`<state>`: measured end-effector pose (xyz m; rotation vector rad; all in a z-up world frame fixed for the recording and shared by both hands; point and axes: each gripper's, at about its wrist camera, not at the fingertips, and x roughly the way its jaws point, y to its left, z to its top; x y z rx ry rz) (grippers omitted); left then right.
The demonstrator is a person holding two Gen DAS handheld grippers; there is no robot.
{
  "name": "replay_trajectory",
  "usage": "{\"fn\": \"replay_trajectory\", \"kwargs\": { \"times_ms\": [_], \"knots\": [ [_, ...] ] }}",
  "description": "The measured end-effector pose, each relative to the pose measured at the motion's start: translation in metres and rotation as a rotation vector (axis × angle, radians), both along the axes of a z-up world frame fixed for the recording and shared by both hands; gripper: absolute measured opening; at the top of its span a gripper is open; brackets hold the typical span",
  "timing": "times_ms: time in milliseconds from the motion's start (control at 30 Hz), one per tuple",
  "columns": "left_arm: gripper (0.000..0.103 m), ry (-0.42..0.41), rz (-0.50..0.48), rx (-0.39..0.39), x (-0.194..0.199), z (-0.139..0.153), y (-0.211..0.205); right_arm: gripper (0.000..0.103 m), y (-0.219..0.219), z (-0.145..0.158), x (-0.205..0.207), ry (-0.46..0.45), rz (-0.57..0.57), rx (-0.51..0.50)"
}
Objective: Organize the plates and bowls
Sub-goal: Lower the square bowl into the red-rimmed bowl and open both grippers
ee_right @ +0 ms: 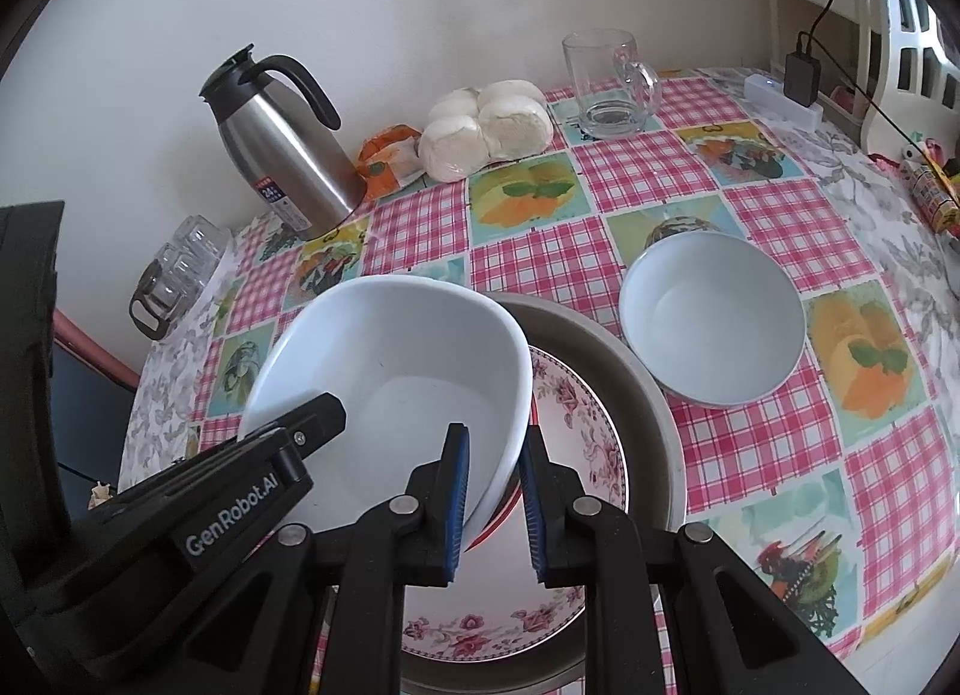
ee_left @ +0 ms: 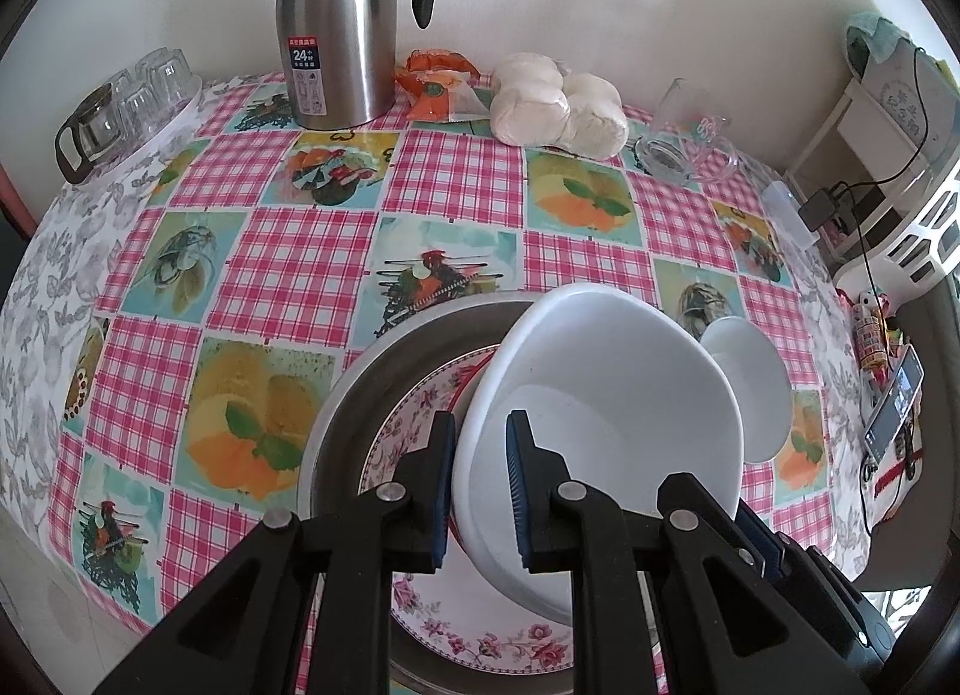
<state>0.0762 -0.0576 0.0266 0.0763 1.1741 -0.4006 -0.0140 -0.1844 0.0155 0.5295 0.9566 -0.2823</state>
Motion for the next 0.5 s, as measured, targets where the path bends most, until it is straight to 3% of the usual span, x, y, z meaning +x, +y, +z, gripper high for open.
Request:
{"fn": "replay_trajectory", "kwargs": {
  "times_ms": [500],
  "knots": [
    [0.020, 0.005, 0.010, -0.009, 0.0015, 0.0004, 0.0022, 0.023, -0.0010, 0.0003, 0.0006, 0.005, -0.001, 0.003]
  ]
}}
